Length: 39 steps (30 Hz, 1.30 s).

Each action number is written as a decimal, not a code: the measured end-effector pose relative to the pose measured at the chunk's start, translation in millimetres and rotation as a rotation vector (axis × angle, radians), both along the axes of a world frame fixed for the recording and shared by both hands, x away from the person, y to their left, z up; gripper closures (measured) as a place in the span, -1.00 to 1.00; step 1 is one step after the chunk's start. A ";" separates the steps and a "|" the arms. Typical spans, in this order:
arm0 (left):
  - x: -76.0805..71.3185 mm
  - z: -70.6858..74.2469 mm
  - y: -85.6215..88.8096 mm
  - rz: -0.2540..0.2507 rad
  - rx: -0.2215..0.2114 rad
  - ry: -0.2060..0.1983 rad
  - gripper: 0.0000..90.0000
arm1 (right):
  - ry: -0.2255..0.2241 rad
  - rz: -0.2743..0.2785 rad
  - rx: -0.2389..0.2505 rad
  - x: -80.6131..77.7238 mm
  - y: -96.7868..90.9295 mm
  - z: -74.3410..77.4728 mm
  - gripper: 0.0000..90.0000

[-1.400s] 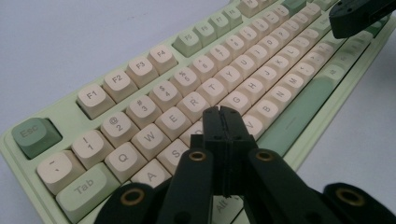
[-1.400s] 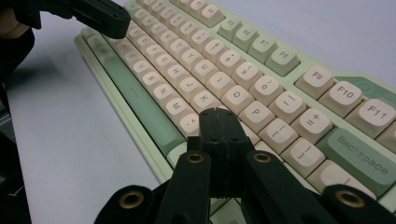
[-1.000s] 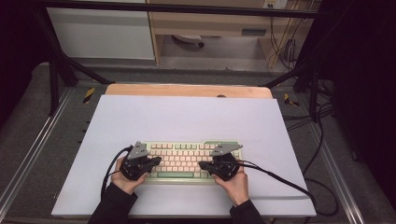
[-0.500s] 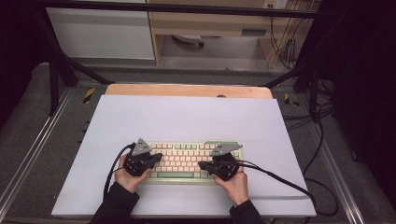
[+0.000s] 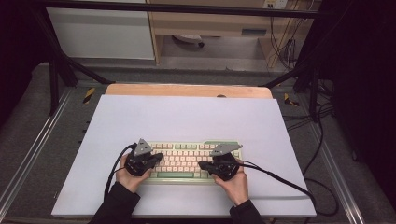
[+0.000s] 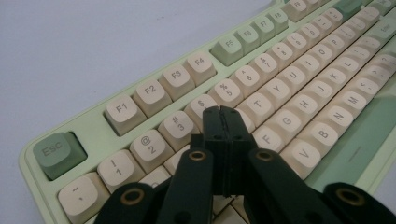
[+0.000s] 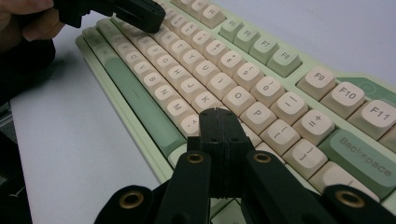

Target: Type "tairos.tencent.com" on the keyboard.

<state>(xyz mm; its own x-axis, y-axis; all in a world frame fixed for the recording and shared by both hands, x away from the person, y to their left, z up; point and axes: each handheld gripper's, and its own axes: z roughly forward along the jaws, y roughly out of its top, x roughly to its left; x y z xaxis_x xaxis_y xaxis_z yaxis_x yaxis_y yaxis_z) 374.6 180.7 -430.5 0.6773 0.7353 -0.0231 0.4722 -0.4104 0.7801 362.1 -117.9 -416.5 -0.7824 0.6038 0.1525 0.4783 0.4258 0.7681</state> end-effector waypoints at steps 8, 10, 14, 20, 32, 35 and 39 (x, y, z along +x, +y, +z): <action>1.0 -1.3 0.0 -0.003 0.007 0.008 1.00 | 0.001 0.002 -0.002 0.1 0.3 -0.8 1.00; 1.4 -2.3 0.1 -0.004 0.004 0.012 1.00 | 0.001 0.003 -0.003 0.1 0.2 -0.8 1.00; 0.5 -1.2 0.4 -0.007 0.007 0.010 1.00 | -0.001 0.002 0.000 -0.1 0.0 0.1 1.00; -3.1 2.9 3.6 -0.014 -0.003 0.002 1.00 | 0.002 0.002 0.004 -0.4 0.5 0.1 1.00; -11.4 8.4 12.5 -0.030 -0.024 0.003 1.00 | 0.004 0.007 0.022 -1.3 2.2 1.1 1.00; -13.2 9.2 14.8 -0.032 -0.025 0.001 1.00 | 0.006 0.010 0.026 -1.5 3.7 1.7 1.00; -15.1 9.7 18.8 -0.029 -0.030 0.003 1.00 | 0.003 0.017 0.029 -1.9 7.6 1.9 1.00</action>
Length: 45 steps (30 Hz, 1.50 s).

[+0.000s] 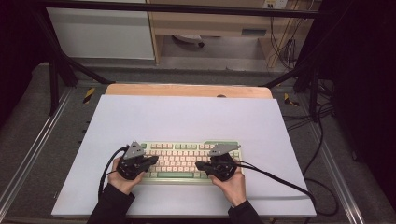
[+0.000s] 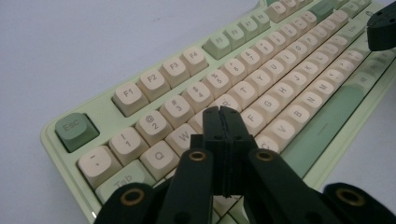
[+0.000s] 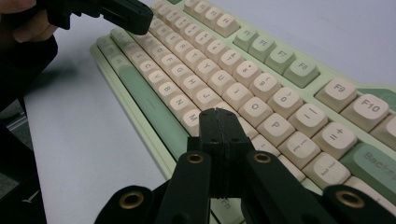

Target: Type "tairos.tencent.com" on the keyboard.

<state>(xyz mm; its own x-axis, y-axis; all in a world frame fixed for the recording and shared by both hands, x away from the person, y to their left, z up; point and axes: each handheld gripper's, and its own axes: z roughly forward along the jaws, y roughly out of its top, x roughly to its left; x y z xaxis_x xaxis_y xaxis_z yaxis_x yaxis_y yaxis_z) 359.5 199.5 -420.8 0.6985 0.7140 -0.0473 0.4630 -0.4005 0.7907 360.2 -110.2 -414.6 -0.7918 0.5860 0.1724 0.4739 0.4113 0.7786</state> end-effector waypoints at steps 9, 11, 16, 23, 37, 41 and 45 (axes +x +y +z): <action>-3.2 1.5 11.0 0.009 -0.014 0.003 1.00 | 0.002 0.028 -0.009 -0.8 16.4 0.1 1.00; -3.5 1.6 12.5 0.009 -0.013 0.002 1.00 | 0.000 0.034 -0.009 -0.2 22.1 0.6 1.00; -4.2 1.6 15.8 0.012 -0.017 0.006 1.00 | -0.002 0.045 -0.008 1.5 35.6 0.0 1.00; -4.1 0.7 17.1 0.010 -0.017 0.010 1.00 | 0.020 0.040 -0.013 7.0 46.0 -9.6 1.00; -3.9 -0.1 16.7 0.010 -0.014 0.012 1.00 | 0.028 0.040 -0.021 9.7 51.6 -16.9 1.00; -3.8 -0.3 16.3 0.009 -0.012 0.012 1.00 | 0.024 0.043 -0.031 9.5 53.6 -16.9 1.00; -3.8 -0.3 16.6 0.011 -0.012 0.011 1.00 | 0.020 0.049 -0.041 9.5 55.3 -18.3 1.00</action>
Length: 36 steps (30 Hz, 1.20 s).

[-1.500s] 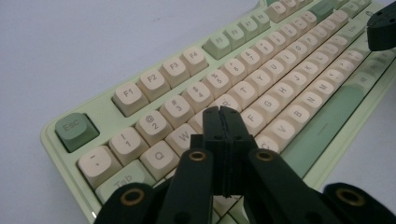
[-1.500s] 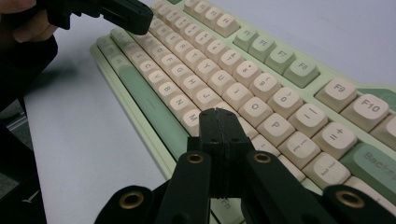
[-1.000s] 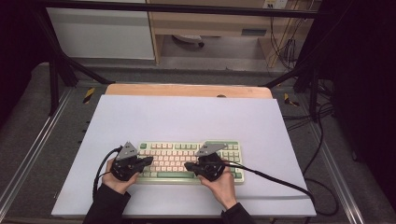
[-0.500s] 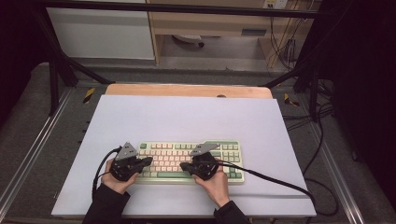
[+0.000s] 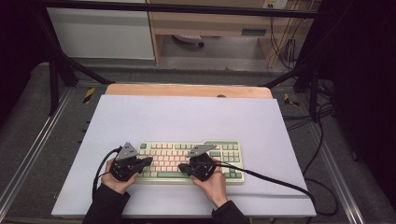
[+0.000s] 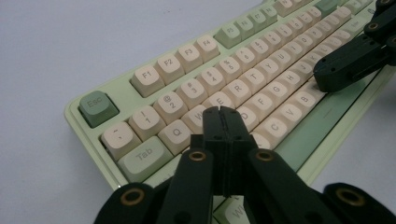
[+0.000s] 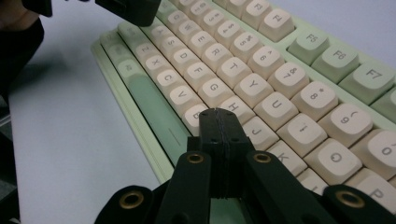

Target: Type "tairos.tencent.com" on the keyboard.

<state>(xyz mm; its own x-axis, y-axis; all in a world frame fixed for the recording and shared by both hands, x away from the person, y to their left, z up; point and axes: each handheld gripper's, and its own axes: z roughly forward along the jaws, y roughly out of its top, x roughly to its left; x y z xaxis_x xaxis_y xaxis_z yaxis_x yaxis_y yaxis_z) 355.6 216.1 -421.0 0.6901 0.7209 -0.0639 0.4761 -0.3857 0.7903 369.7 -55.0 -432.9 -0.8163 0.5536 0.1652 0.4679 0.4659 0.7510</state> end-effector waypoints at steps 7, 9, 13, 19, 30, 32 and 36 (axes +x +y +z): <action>-0.2 0.1 -0.3 -0.003 0.001 0.000 1.00 | -0.008 -0.002 0.003 -0.9 -1.0 1.7 1.00; -0.4 0.3 -0.5 -0.004 0.001 -0.001 1.00 | -0.019 -0.002 0.003 -1.4 -3.4 6.0 1.00; -1.0 0.6 -1.2 -0.006 0.001 -0.003 1.00 | -0.028 -0.008 -0.003 -2.9 -9.0 12.6 1.00; -1.5 1.3 -2.0 -0.008 0.000 -0.004 1.00 | -0.034 -0.028 -0.001 -3.3 -24.1 16.3 1.00; -2.6 2.1 -7.9 -0.019 0.003 -0.006 1.00 | -0.028 -0.067 0.023 -4.9 -52.0 20.1 1.00; -2.6 2.7 -9.7 -0.020 0.004 -0.007 1.00 | -0.027 -0.073 0.023 -5.0 -55.7 19.3 1.00; -2.3 4.0 -13.3 -0.024 0.006 -0.009 1.00 | -0.032 -0.076 0.029 -5.4 -62.7 18.5 1.00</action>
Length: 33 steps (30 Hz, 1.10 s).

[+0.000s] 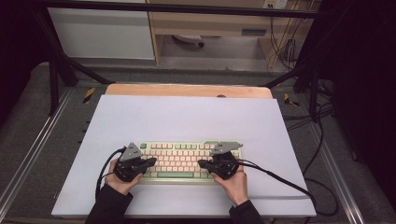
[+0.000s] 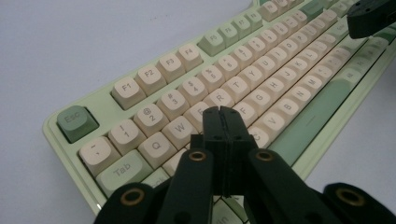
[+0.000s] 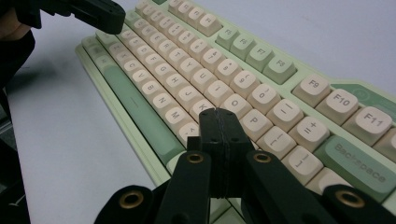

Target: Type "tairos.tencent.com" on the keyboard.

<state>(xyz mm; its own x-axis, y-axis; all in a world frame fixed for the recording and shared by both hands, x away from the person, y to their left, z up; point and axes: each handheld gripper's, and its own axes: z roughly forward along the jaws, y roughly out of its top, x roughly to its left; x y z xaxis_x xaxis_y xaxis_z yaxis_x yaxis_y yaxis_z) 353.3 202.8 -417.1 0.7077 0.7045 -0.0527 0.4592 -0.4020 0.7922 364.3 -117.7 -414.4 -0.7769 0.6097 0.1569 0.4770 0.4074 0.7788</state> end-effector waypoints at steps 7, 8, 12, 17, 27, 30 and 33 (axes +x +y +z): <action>2.8 5.1 -6.5 -0.001 -0.005 -0.003 1.00 | 0.009 -0.011 -0.002 -1.6 -9.2 -3.3 1.00; 3.2 5.7 -7.7 -0.003 -0.004 -0.004 1.00 | 0.009 -0.014 -0.001 -1.9 -10.0 -3.5 1.00; 5.0 7.7 -12.1 -0.006 -0.006 -0.006 1.00 | 0.007 -0.016 -0.002 -2.4 -12.5 -2.7 1.00; 9.8 9.7 -17.9 -0.006 -0.006 -0.008 1.00 | 0.004 -0.011 0.000 -2.8 -12.6 -2.6 1.00; 19.6 5.5 -33.2 -0.010 0.008 -0.001 1.00 | 0.003 -0.010 0.002 -3.1 -12.9 -1.9 1.00; 21.4 3.4 -37.0 -0.011 0.012 0.000 1.00 | 0.002 -0.011 0.003 -3.1 -12.8 -2.1 1.00; 23.4 1.2 -41.7 -0.013 0.016 0.002 1.00 | 0.003 -0.011 0.004 -3.0 -12.9 -2.0 1.00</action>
<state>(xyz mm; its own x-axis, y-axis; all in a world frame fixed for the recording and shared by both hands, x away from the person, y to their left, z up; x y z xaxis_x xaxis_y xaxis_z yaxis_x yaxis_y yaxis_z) 376.6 161.1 -415.9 0.7166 0.6961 -0.0430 0.4555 -0.4205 0.7846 361.3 -130.6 -416.4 -0.7697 0.6177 0.1614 0.4838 0.3993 0.7787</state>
